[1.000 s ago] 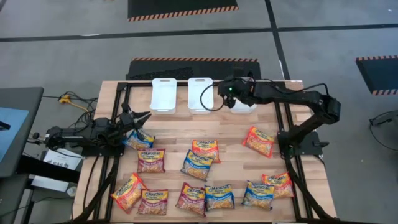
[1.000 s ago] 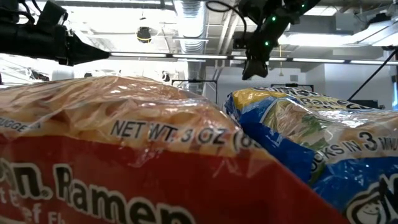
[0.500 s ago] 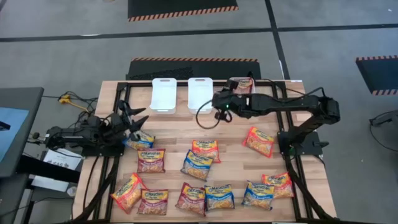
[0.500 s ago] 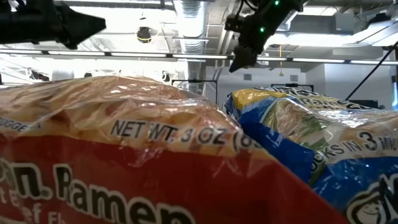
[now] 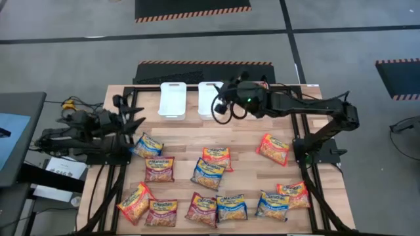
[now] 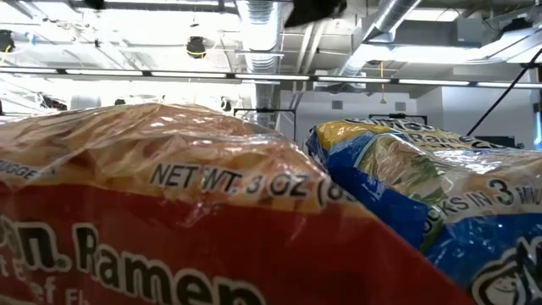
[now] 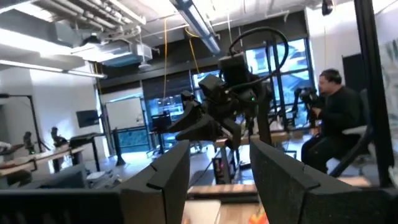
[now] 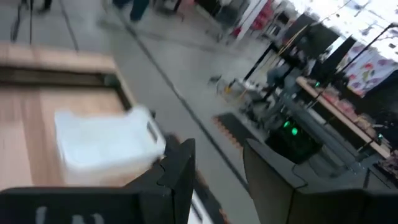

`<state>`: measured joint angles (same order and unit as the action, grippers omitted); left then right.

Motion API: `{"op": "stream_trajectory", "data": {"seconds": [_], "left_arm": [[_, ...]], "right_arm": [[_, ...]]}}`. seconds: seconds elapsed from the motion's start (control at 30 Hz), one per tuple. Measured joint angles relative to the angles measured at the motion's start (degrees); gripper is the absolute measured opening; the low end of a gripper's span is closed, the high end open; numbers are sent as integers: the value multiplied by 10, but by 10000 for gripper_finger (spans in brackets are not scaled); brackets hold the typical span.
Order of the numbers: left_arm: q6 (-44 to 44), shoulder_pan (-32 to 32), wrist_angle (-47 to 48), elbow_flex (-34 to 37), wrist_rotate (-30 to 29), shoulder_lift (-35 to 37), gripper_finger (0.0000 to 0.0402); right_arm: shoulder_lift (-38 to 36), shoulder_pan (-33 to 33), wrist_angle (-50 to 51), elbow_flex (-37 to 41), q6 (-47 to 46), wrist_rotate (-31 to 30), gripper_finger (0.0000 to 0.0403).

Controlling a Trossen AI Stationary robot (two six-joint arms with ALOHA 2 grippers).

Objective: Sort Maruchan noodles
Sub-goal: Put the blue noodle pack into the middle white bin

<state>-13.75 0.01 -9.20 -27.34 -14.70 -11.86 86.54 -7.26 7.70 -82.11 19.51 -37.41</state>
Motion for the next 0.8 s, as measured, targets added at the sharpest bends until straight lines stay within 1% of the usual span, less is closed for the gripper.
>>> {"op": "stream_trajectory", "data": {"seconds": [0.1,0.27,0.33,0.4,0.47,0.67,0.8], "left_arm": [[64,0,41,-76,-1,-66,157],[195,0,174,-198,9,-200,157],[229,0,226,-240,10,-251,157],[243,2,262,-270,10,-296,157],[250,9,267,-283,19,-338,157],[300,55,259,-284,120,-430,157],[315,86,258,-284,178,-483,157]], "right_arm": [[0,7,27,-64,0,0,162],[0,14,75,-162,-16,1,162],[0,12,95,-194,-43,10,162],[0,11,130,-223,-68,22,162],[0,11,169,-246,-74,26,162],[0,11,250,-260,-72,29,162],[0,11,275,-260,-78,28,162]]}}
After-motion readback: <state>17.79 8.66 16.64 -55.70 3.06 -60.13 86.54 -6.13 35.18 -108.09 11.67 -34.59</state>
